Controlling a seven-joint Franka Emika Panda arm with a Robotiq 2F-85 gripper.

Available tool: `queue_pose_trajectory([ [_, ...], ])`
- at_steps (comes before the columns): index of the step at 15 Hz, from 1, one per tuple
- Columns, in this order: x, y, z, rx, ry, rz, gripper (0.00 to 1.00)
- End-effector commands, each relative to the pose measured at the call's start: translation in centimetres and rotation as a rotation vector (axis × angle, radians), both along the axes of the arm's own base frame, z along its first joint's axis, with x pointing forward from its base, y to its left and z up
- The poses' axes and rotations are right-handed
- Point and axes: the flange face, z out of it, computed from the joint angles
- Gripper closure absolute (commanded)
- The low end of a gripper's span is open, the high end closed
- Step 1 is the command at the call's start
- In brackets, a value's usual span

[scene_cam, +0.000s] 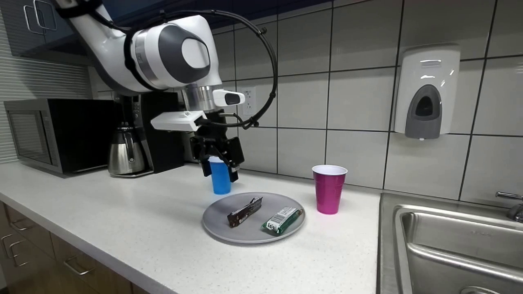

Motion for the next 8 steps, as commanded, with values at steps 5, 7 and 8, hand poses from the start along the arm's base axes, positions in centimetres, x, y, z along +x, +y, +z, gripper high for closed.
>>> queue_pose_trajectory([
  [5,-0.42,0.01,0.14,0.0,0.001,0.0,0.0],
  [7,-0.44,0.01,0.11,0.0,0.001,0.0,0.0],
  [8,-0.44,0.01,0.11,0.0,0.001,0.0,0.0],
])
